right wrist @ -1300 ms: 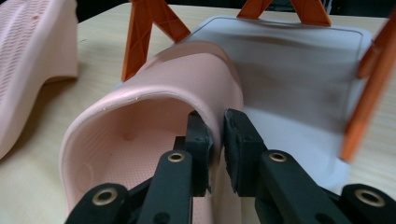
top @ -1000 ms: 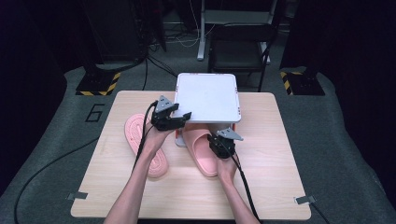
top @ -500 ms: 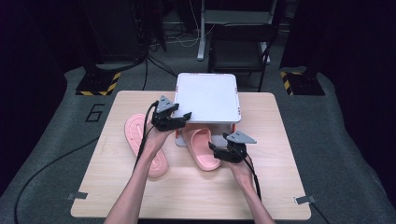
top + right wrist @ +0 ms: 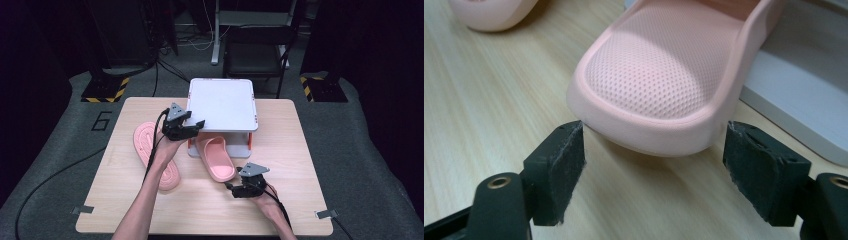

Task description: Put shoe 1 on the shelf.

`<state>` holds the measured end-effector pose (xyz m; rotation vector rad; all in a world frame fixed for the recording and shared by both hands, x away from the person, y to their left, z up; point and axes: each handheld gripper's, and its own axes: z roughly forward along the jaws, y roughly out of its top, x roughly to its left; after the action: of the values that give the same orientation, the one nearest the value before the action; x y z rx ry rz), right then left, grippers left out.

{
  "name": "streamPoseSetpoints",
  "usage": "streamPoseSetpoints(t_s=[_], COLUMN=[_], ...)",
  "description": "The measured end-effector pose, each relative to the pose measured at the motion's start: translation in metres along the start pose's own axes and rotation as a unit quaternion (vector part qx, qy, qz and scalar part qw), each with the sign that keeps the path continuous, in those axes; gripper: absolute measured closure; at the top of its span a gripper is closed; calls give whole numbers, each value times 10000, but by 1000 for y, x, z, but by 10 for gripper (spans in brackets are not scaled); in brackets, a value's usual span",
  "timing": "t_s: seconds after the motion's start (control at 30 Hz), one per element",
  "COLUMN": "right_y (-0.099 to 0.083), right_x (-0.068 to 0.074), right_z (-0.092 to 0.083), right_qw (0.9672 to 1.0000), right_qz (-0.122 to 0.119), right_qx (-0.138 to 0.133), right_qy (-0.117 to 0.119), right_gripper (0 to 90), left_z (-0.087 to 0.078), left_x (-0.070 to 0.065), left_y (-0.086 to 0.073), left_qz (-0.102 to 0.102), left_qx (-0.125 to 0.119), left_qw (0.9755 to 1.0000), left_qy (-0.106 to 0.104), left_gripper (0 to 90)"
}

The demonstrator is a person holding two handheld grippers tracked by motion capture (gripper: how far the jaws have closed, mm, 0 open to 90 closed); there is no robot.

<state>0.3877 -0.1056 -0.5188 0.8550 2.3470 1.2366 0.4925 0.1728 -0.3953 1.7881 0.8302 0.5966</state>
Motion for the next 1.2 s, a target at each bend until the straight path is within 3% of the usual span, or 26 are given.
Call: streamPoseSetpoints(t_s=[0.17,0.37,0.5,0.7,0.93,1.0,1.03,1.13,1.2], right_y=[11,22,31,46,62,64,64,62,58], right_x=[1,-4,-7,-9,-11,-13,-12,-10,-9], right_z=[16,34,47,62,76,77,78,71,66], right_qw=[9998,9998,9996,9991,9980,9983,9974,9977,9977], right_qz=[-138,70,51,72,285,211,349,329,276], right_qx=[-21,31,11,-155,-348,-306,-406,-422,-366], right_qy=[-116,-160,-266,-390,-446,-446,-486,-406,-506], right_gripper=[250,267,269,296,299,301,306,303,304], left_z=[0,0,0,1,1,1,1,1,1], left_x=[0,0,0,0,0,0,0,1,1], left_y=[0,1,0,0,0,1,1,1,1], left_qz=[9,-2,-5,0,-28,-22,-24,-18,-16], left_qx=[17,28,33,34,27,31,40,56,62], left_qw=[10000,10000,10000,10000,10000,10000,10000,10000,10000], left_qy=[14,7,-3,-1,1,-2,-7,-35,-34], left_gripper=[341,342,343,347,346,346,346,346,346])
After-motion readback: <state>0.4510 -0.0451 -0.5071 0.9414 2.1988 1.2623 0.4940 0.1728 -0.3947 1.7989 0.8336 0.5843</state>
